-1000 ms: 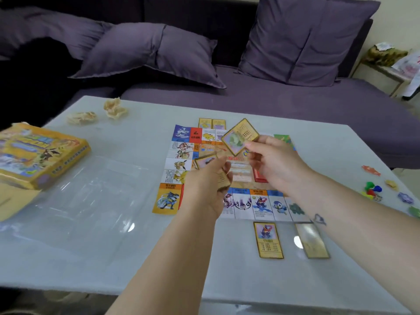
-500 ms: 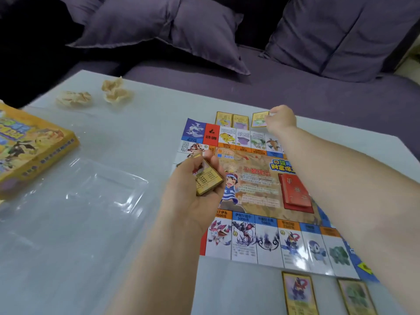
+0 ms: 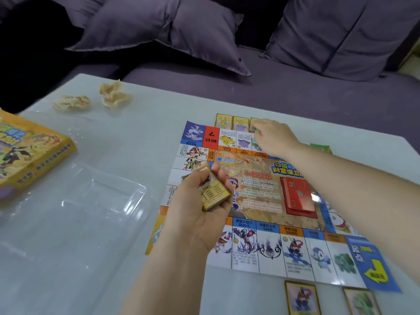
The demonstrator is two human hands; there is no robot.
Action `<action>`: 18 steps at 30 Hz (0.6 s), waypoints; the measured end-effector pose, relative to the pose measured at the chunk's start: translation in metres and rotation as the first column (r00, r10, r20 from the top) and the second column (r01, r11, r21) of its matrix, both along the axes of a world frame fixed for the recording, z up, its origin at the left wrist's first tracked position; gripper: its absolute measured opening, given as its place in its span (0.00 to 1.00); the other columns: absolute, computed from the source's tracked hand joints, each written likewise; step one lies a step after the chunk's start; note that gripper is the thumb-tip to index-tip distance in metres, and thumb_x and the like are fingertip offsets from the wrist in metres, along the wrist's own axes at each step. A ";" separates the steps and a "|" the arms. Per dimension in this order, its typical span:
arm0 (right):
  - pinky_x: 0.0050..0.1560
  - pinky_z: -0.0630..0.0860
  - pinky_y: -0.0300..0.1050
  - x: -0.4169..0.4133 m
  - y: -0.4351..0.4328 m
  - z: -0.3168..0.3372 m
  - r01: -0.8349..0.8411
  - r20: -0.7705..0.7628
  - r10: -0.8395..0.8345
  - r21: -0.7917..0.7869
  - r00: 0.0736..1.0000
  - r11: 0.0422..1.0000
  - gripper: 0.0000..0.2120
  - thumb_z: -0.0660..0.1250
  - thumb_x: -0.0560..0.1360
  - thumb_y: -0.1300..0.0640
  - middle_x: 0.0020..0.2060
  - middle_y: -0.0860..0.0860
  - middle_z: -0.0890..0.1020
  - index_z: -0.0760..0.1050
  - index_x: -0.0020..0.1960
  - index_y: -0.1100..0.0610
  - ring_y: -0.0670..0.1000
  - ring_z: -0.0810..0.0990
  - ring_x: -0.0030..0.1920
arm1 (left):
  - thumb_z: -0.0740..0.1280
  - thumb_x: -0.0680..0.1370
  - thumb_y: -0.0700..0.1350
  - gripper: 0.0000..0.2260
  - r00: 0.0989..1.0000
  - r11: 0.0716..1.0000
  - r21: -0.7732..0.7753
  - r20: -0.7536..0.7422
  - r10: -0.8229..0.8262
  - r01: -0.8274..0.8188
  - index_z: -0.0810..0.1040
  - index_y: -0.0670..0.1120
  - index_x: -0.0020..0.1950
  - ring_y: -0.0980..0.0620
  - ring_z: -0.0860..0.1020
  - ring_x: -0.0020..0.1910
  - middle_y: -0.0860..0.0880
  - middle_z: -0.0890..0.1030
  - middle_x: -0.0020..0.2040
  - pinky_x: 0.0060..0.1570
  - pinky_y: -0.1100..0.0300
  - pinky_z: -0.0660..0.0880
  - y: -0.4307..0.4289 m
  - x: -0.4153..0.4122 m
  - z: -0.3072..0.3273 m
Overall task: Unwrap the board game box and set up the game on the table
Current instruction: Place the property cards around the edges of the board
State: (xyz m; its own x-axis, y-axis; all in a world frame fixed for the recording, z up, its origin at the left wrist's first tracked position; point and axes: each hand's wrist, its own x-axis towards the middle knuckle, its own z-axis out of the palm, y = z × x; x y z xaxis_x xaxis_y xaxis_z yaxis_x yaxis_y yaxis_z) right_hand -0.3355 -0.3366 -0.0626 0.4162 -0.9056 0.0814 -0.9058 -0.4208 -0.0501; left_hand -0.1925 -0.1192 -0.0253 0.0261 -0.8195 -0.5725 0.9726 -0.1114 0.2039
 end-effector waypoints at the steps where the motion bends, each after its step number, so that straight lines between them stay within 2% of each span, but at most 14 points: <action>1: 0.54 0.68 0.51 -0.001 0.001 -0.001 -0.006 -0.033 0.008 0.042 0.999 0.999 0.14 0.49 0.79 0.59 0.58 0.53 0.76 0.73 0.55 0.58 0.56 0.74 0.58 | 0.59 0.80 0.39 0.12 1.000 1.000 -0.004 -0.004 0.002 -0.002 0.75 0.42 0.62 0.51 0.79 0.33 0.45 0.81 0.40 0.34 0.62 0.77 0.000 0.000 0.000; 4: 0.63 0.67 0.51 -0.006 0.002 0.001 -0.003 -0.045 0.007 0.100 0.999 0.995 0.18 0.48 0.81 0.57 0.66 0.53 0.73 0.72 0.64 0.58 0.55 0.71 0.64 | 0.59 0.80 0.39 0.10 1.000 1.000 -0.010 -0.008 0.001 -0.001 0.76 0.42 0.58 0.52 0.78 0.34 0.46 0.81 0.39 0.34 0.62 0.77 0.002 0.000 0.002; 6: 0.66 0.66 0.51 -0.009 0.003 0.005 -0.027 -0.038 0.031 0.104 0.999 0.994 0.19 0.49 0.81 0.57 0.68 0.53 0.72 0.71 0.67 0.59 0.55 0.70 0.66 | 0.59 0.80 0.39 0.08 1.000 1.000 -0.008 -0.001 -0.004 0.004 0.76 0.42 0.55 0.52 0.78 0.35 0.46 0.81 0.38 0.35 0.61 0.77 0.003 -0.001 0.003; 11: 0.65 0.67 0.51 -0.011 0.005 0.006 -0.073 -0.038 0.077 0.096 0.996 0.993 0.18 0.50 0.81 0.58 0.66 0.54 0.73 0.71 0.66 0.60 0.55 0.71 0.64 | 0.59 0.80 0.38 0.12 1.000 1.000 -0.008 -0.006 0.007 -0.007 0.75 0.43 0.62 0.51 0.79 0.33 0.45 0.81 0.39 0.35 0.61 0.77 0.003 0.000 0.002; 18: 0.63 0.68 0.49 -0.008 0.008 0.006 -0.091 -0.048 0.094 0.062 0.994 0.994 0.18 0.51 0.80 0.59 0.64 0.54 0.75 0.71 0.66 0.60 0.55 0.72 0.63 | 0.59 0.80 0.38 0.10 1.000 1.000 0.001 -0.011 0.003 -0.003 0.76 0.42 0.59 0.51 0.79 0.34 0.45 0.81 0.38 0.35 0.62 0.77 0.004 0.002 0.002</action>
State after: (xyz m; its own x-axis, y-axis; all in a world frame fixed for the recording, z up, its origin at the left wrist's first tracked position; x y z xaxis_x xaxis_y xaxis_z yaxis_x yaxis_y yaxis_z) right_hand -0.3434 -0.3283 -0.0566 0.5008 -0.8655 0.0048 -0.8650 -0.5007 -0.0325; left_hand -0.1905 -0.1155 -0.0230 0.0223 -0.8188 -0.5737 0.9751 -0.1088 0.1931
